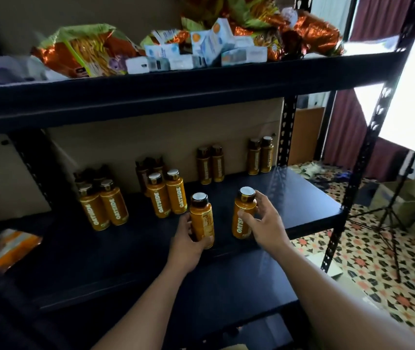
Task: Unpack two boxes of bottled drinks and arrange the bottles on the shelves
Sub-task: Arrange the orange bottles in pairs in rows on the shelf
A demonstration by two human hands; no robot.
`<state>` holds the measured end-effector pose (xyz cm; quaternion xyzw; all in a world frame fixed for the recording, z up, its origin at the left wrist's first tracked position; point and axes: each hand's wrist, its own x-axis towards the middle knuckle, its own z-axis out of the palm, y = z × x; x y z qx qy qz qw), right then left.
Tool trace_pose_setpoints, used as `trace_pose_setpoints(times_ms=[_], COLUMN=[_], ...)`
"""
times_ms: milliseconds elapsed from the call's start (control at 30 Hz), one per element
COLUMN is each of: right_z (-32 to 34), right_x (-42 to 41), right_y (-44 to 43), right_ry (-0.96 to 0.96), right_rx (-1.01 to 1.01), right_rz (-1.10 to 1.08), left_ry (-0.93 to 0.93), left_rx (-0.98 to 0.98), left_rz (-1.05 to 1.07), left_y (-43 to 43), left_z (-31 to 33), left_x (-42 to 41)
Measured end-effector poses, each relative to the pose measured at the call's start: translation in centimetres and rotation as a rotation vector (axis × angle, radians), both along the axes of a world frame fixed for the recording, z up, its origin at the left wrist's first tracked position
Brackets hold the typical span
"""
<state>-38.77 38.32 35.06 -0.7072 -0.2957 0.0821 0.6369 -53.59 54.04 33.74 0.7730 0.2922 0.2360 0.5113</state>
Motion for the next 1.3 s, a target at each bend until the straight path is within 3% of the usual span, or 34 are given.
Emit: trace_pose_setpoints(times_ms=[200, 500, 700, 967, 1300], right_z=[-0.8, -4.1, -3.4, -3.3, -4.8], right_x=[1.9, 4.7, 7.5, 8.6, 8.7], right_y=[1.8, 2.3, 3.5, 4.8, 5.1], right_ry=[0.042, -0.067, -0.140, -0.202, -0.194], right_rx=[0.019, -0.172, -0.263, -0.200, -0.189], right_rz=[-0.068, 0.131, 0.228, 0.183, 0.138], left_ry=[-0.021, -0.022, 0.042, -0.125, -0.129], left_rx=[-0.100, 0.017, 0.081, 0.188, 0.100], left_rz=[-0.075, -0.153, -0.087, 0.028, 0.041], left_y=[2.8, 2.9, 2.3, 1.3, 2.6], left_z=[-1.4, -1.1, -0.3, 0.3, -1.0], left_x=[2.7, 5.5, 5.9, 7.8, 7.8])
